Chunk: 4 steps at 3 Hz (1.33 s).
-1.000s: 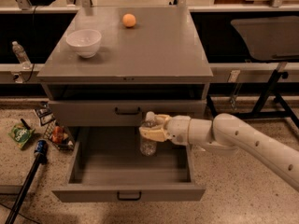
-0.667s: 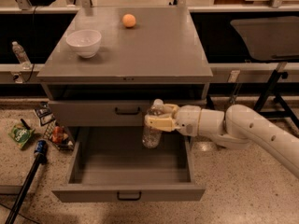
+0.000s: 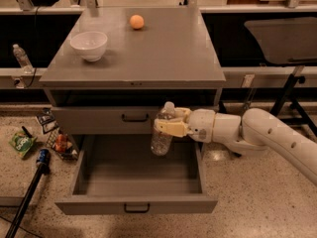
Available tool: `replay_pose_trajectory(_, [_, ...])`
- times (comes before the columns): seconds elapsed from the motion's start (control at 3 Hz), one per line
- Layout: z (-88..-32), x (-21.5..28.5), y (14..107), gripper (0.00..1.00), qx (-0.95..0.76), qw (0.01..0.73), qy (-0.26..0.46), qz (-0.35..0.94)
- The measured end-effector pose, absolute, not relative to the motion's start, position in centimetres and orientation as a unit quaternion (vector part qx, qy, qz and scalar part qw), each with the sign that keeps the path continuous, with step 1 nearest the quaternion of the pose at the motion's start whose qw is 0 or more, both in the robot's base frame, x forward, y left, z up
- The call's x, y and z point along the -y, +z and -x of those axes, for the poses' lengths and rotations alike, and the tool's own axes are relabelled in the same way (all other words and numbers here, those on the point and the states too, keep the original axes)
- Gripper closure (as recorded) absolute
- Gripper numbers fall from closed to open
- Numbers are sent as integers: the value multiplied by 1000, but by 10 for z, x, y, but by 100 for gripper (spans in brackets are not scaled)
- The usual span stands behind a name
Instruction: Pick water bottle from middle drawer and place on counter
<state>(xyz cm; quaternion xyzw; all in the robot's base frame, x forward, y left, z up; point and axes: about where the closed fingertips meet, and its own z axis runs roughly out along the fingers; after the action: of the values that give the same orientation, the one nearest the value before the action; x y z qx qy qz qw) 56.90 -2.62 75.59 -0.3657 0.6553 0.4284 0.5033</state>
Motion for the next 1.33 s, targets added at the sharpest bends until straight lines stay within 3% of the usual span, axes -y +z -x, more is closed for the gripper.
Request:
replay_pose_trajectory(1.0, [-549, 92, 942, 100, -614, 618, 374, 319])
replay_pose_trajectory(1.33, [-549, 92, 945, 100, -613, 619, 373, 319])
